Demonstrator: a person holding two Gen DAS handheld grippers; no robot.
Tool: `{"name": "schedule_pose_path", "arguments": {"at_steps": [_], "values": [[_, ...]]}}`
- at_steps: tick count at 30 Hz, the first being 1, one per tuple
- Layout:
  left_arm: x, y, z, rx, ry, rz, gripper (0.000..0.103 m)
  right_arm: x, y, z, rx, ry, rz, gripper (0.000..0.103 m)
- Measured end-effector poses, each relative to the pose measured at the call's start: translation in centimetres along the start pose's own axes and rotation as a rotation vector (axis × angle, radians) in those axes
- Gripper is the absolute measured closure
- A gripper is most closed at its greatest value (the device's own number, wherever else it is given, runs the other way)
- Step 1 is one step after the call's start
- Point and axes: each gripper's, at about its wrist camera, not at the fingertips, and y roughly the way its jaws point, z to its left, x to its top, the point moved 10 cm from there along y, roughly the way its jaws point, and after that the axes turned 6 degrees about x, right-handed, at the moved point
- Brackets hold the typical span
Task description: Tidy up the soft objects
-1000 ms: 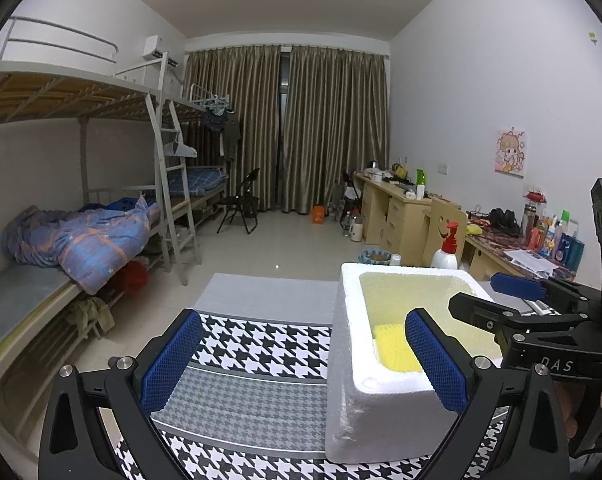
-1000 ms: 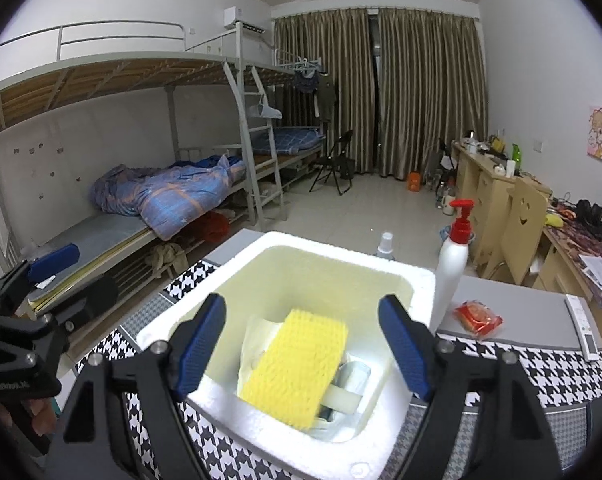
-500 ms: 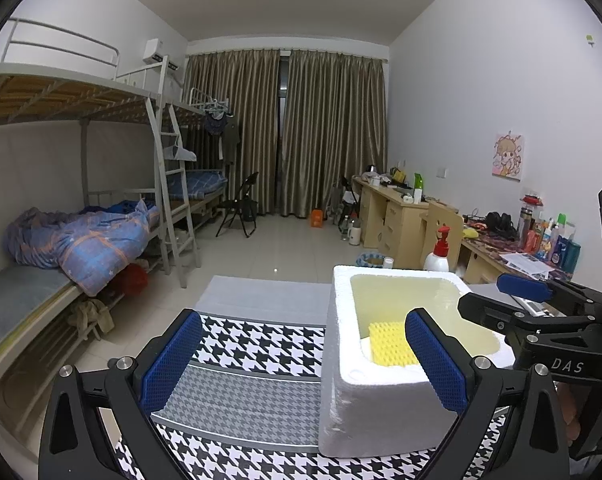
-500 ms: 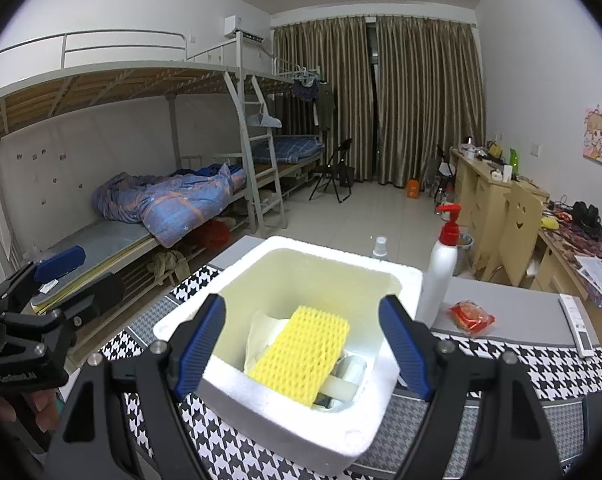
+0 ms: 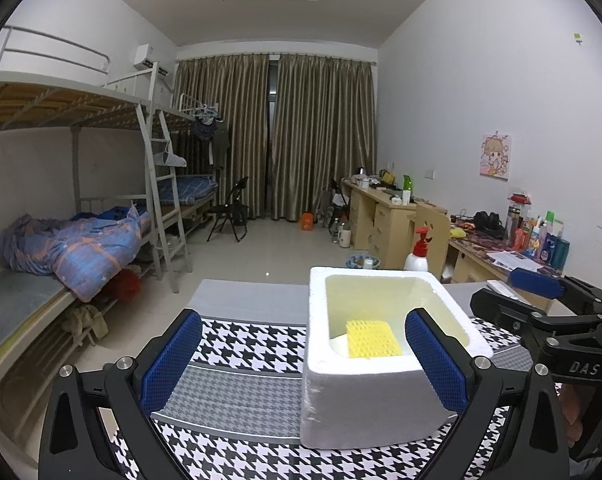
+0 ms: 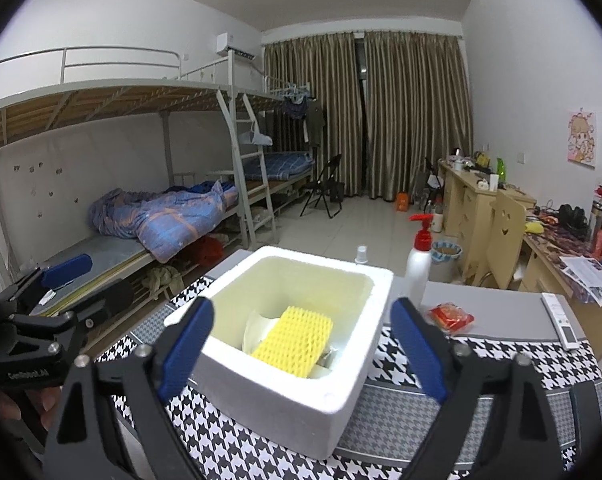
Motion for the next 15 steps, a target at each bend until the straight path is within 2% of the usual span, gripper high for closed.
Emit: {"name": "schedule_pose_path", "arguments": {"at_steps": [3,15], "values": [[0.1,-0.4,-0.5,-0.006,0.005,-0.006,0.001,0.0,-0.6,-0.1,-0.012,0.003,-0.010,0.001],[0.2,-1.9,-1.0,-0.023,0.017,-0.024,0.001,-0.1,-2.8,-0.1,-0.024,-0.002,-0.032,0.000]]}}
